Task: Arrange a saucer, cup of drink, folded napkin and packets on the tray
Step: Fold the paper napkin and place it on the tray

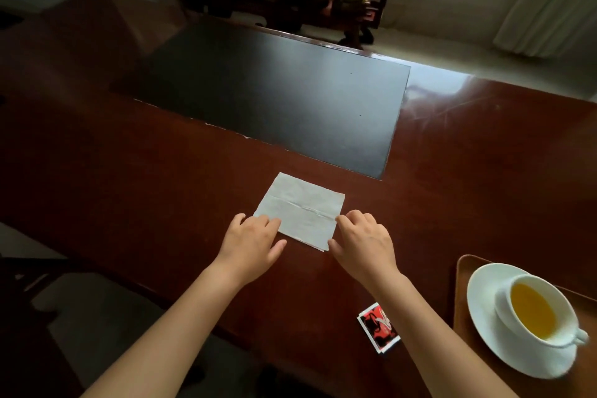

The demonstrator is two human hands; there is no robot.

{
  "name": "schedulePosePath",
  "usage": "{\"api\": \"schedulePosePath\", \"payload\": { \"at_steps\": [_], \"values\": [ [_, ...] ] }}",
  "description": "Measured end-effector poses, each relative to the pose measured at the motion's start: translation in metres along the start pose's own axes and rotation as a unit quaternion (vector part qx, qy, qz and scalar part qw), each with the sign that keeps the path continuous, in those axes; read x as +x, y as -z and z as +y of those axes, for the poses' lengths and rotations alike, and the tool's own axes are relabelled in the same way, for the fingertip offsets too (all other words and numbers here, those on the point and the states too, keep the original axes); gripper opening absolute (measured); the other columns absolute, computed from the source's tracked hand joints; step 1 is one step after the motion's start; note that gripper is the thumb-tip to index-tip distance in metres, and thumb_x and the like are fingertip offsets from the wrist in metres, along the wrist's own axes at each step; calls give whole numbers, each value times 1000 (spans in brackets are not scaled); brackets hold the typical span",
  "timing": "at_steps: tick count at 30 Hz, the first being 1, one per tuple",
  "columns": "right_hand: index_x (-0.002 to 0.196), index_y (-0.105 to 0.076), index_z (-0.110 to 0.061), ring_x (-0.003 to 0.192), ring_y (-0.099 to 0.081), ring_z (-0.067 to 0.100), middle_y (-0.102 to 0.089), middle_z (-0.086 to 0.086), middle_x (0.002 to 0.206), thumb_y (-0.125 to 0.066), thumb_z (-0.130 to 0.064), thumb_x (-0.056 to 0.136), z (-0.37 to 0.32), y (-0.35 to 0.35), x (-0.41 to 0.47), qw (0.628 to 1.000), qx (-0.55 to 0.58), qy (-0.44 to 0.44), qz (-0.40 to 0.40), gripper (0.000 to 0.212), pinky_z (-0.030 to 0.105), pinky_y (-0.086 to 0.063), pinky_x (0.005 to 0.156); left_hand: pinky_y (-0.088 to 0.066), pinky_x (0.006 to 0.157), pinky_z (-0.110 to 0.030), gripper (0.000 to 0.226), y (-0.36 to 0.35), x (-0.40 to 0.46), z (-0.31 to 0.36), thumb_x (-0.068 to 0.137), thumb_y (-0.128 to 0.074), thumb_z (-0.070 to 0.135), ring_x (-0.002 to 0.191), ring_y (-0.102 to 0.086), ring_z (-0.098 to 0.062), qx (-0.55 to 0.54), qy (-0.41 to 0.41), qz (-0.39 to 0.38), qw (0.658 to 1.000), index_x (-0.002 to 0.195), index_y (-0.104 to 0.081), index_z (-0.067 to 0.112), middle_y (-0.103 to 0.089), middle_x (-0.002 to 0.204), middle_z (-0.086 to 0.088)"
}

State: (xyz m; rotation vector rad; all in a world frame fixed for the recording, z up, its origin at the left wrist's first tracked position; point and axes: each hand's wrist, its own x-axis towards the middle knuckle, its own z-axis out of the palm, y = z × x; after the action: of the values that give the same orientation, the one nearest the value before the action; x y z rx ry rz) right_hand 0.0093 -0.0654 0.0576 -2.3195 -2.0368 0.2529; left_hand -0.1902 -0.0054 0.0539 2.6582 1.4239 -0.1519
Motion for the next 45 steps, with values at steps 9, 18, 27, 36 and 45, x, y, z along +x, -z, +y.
{"api": "schedulePosePath", "payload": {
  "at_steps": [9,18,27,36,45],
  "values": [
    [119,-50,-18,111,-45,24,-50,3,128,-56,-38,84,-3,-33,40,998,26,19,-45,41,33,-42,83,-36,99,-35,38,-20,45,-46,87,-54,34,108,-55,-20,-38,-29,-25,999,120,-53,16,-58,120,0],
    [123,-56,-9,124,-48,33,-54,16,133,-71,-21,75,-24,-69,34,997,49,-52,23,51,46,-46,95,-47,88,-43,48,-52,84,-88,76,-71,24,107,-60,-31,-109,-44,-12,993,118,-59,3,-64,115,-13],
    [141,-34,-19,140,-23,28,-32,8,150,-49,-25,93,-50,-104,35,990,56,-121,-36,51,53,-23,109,-44,87,-41,53,-68,82,-63,76,-71,31,116,-45,-30,-190,81,-11,978,121,-53,7,-52,122,-12],
    [141,-34,-21,139,-25,27,-32,6,150,-51,-31,92,-41,-106,34,992,62,-104,-46,53,57,-23,107,-47,85,-41,40,-59,98,-44,82,-65,16,104,-57,-32,-409,225,-32,884,117,-50,5,-63,109,-13],
    [144,-27,-22,141,-14,25,-27,6,153,-45,-37,93,-40,-113,33,992,54,-100,-45,56,55,-19,109,-47,62,-37,13,-58,95,-60,81,-60,12,71,-60,-24,-490,257,-66,830,74,-68,5,-70,79,-16]
  ]
}}
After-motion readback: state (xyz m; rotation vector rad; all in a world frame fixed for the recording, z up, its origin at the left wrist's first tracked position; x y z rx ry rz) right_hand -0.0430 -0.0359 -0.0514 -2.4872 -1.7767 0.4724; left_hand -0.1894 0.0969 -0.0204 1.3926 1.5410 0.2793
